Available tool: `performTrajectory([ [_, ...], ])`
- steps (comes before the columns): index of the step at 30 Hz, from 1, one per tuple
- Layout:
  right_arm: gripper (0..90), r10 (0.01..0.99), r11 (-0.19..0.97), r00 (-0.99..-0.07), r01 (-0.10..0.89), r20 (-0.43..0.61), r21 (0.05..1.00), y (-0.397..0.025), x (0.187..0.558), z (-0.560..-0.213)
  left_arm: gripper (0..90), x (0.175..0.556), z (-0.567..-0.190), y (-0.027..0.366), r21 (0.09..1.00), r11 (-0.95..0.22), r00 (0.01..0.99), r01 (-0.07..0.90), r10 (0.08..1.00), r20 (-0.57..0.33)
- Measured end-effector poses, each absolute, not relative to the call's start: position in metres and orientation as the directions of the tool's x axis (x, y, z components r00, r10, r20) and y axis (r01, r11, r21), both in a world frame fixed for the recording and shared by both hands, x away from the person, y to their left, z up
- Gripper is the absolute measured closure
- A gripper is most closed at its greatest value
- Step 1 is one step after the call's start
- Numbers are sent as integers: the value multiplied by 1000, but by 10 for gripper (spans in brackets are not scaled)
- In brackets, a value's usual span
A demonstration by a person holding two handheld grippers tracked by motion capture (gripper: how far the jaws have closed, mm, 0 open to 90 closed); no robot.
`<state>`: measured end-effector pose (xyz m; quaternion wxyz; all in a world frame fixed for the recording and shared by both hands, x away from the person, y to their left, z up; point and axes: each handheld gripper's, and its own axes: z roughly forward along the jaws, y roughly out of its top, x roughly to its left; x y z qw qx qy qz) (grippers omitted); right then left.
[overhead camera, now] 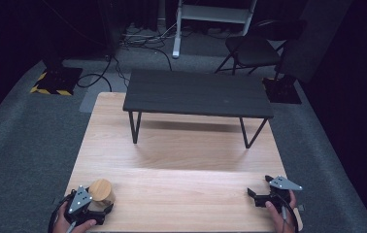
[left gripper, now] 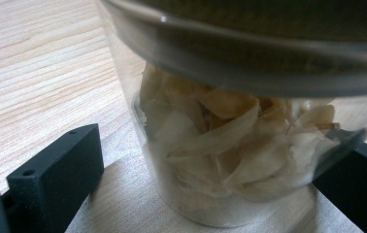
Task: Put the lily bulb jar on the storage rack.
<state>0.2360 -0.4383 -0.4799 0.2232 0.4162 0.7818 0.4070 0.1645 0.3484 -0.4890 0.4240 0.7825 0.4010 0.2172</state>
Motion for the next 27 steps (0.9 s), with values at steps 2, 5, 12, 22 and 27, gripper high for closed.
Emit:
performTrajectory([
  [2, 0, 833, 322, -554, 469, -10, 822, -438, 236, -480, 17, 165, -489, 348, 838, -319, 584, 443, 812, 0],
  [5, 0, 832, 322, -554, 469, -10, 822, -438, 236, -480, 17, 164, -489, 348, 838, -319, 584, 443, 812, 0],
  [12, 0, 833, 322, -553, 470, -10, 822, -438, 236, -480, 17, 165, -489, 348, 838, -318, 584, 444, 812, -1],
  [22, 0, 834, 321, -552, 471, -10, 822, -438, 236, -480, 10, 170, -483, 346, 826, -360, 610, 434, 792, 25],
  [27, 0, 834, 321, -552, 471, -9, 822, -438, 236, -480, 8, 175, -474, 347, 835, -361, 626, 415, 780, 26],
])
